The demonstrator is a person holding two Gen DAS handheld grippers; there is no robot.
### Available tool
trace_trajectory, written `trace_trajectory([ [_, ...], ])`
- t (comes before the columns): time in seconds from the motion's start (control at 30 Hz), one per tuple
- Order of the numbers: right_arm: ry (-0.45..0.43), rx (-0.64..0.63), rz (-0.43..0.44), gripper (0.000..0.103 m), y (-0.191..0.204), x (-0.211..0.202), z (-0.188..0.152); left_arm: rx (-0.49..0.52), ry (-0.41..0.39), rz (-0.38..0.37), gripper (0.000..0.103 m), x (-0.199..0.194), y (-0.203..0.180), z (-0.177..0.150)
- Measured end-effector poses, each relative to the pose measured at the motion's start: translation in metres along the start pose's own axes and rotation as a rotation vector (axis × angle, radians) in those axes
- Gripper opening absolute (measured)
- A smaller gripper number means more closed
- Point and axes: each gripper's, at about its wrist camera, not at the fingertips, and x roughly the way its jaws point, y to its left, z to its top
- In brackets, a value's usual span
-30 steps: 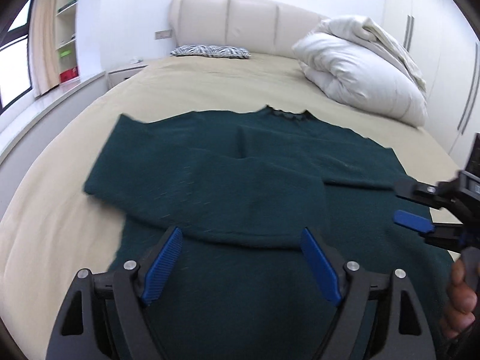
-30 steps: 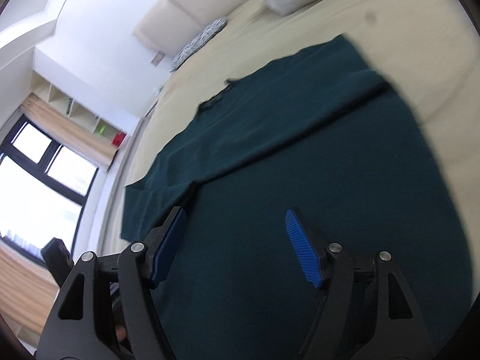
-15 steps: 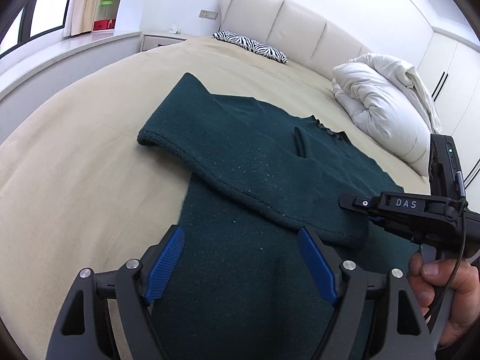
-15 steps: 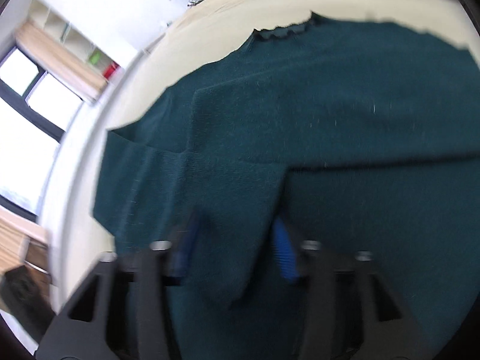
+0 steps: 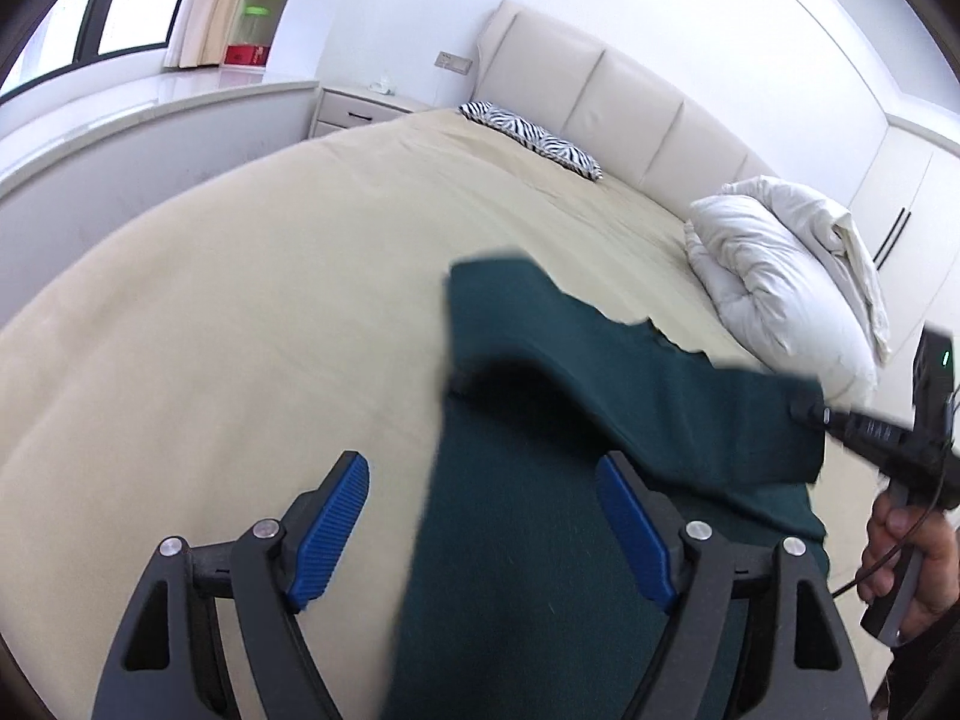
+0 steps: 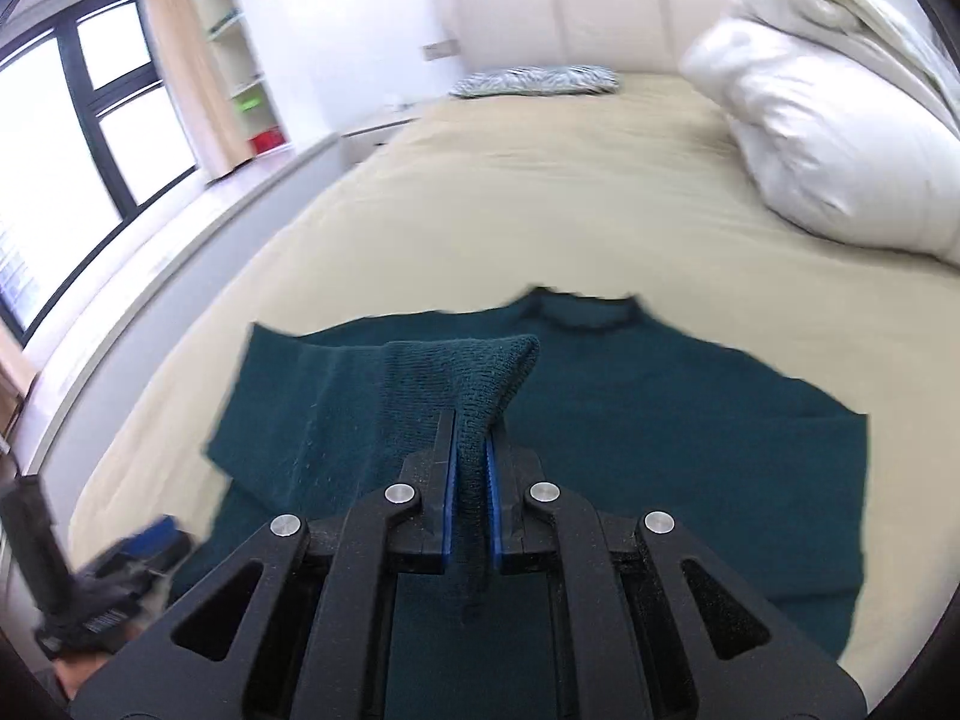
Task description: Fold small clothes
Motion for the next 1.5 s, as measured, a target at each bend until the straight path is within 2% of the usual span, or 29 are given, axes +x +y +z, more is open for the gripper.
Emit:
trace_trajectory([
  [0.17,0.107,0.089,-0.057,0.007,-0.075,0.039,-0.015,0.049,-0.002,0.083,0.081,0.024,0.000,0.034],
  [0.23,0.117,0.162,-0.033,0.007,-0.099,0.050,-0.025,0.063,0.000,0.102,0.081,0.034,-0.002,0.045],
  [0.37,0.086,0.216,-0.001,0.007,-0.116,0.059,-0.038,0.115,0.022,0.139,0.081,0.063,-0.007,0.068],
  [0.47,0.082,0.190,-0.006,0.008,-0.114,0.063,-0.039,0.158,0.048,0.166,0.081,0.086,-0.014,0.080],
  [0.53,0.070,0.191,0.000,0.008,-0.114,0.059,-0.044,0.193,0.098,0.182,0.072,0.108,-0.018,0.083],
  [0.6,0.060,0.184,0.011,0.008,-0.109,0.064,-0.037,0.225,0.170,0.201,0.037,0.132,-0.020,0.078],
  [0.63,0.063,0.173,0.007,0.008,-0.109,0.065,-0.036,0.233,0.203,0.198,0.031,0.141,-0.020,0.074],
  [0.73,0.098,0.145,-0.019,0.008,-0.105,0.070,-0.032,0.274,0.185,0.208,0.027,0.146,-0.019,0.062],
  [0.8,0.119,0.154,-0.028,0.007,-0.108,0.079,-0.036,0.292,0.175,0.218,0.020,0.144,-0.019,0.060],
  [0.9,0.108,0.255,0.019,0.007,-0.126,0.087,-0.044,0.323,0.169,0.217,0.014,0.142,-0.016,0.057],
  [0.97,0.089,0.318,0.032,0.007,-0.132,0.084,-0.045,0.328,0.168,0.218,0.013,0.141,-0.015,0.057],
  [1.07,0.052,0.329,0.024,0.007,-0.127,0.075,-0.044,0.343,0.160,0.229,0.012,0.141,-0.015,0.056],
  [1.17,0.083,0.329,0.007,0.006,-0.131,0.088,-0.045,0.333,0.152,0.225,0.012,0.142,-0.013,0.056],
  [1.3,0.075,0.350,0.005,0.006,-0.136,0.095,-0.039,0.321,0.138,0.218,0.012,0.140,-0.011,0.056],
  [1.43,0.058,0.317,-0.021,0.006,-0.129,0.093,-0.039,0.269,0.131,0.173,0.015,0.138,-0.002,0.061],
  [1.5,0.060,0.335,0.003,0.006,-0.137,0.102,-0.047,0.228,0.133,0.138,0.016,0.135,0.005,0.065],
])
